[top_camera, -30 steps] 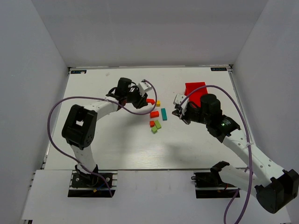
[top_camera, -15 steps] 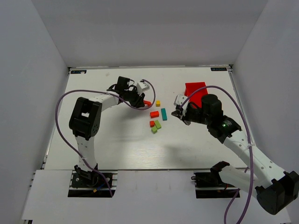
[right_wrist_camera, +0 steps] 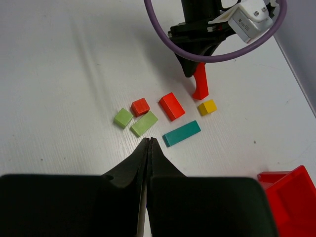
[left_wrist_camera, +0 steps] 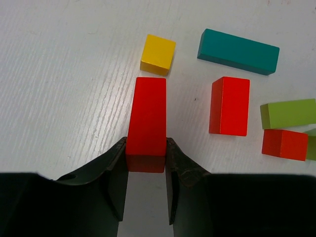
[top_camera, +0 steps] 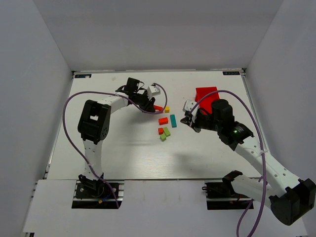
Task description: Build the wood block tower
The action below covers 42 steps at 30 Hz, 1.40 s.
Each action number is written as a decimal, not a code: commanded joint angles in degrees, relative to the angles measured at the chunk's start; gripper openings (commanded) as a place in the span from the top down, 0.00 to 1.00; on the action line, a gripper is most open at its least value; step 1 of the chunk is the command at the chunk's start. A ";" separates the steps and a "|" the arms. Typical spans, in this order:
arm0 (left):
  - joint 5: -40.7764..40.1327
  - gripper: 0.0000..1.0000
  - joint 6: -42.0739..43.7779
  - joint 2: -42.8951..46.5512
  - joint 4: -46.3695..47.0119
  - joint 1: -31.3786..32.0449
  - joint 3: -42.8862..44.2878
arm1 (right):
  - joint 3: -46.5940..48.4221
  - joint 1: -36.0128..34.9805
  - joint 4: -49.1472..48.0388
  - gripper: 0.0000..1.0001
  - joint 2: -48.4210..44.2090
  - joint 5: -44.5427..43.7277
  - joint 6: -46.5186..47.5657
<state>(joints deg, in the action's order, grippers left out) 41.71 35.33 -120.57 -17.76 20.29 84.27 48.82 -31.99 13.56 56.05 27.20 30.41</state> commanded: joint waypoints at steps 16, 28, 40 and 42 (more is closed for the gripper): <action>-7.43 0.46 0.70 -0.02 -5.89 -0.43 1.69 | -0.65 0.08 0.32 0.98 -0.14 1.54 0.52; -17.28 0.00 -8.16 13.58 4.66 -0.43 -7.18 | -0.65 0.26 0.76 0.84 0.37 1.36 0.88; -28.90 0.69 -30.32 32.15 4.66 0.80 -15.43 | 1.36 -0.09 -0.47 1.00 5.63 -2.41 0.70; -26.07 1.00 -31.63 31.63 3.96 1.33 -15.46 | 1.98 -0.27 -0.03 1.00 6.87 -3.38 0.26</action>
<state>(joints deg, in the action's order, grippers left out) 14.15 9.08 -88.97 -11.31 20.84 70.67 48.90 -31.99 13.82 61.12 25.65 31.48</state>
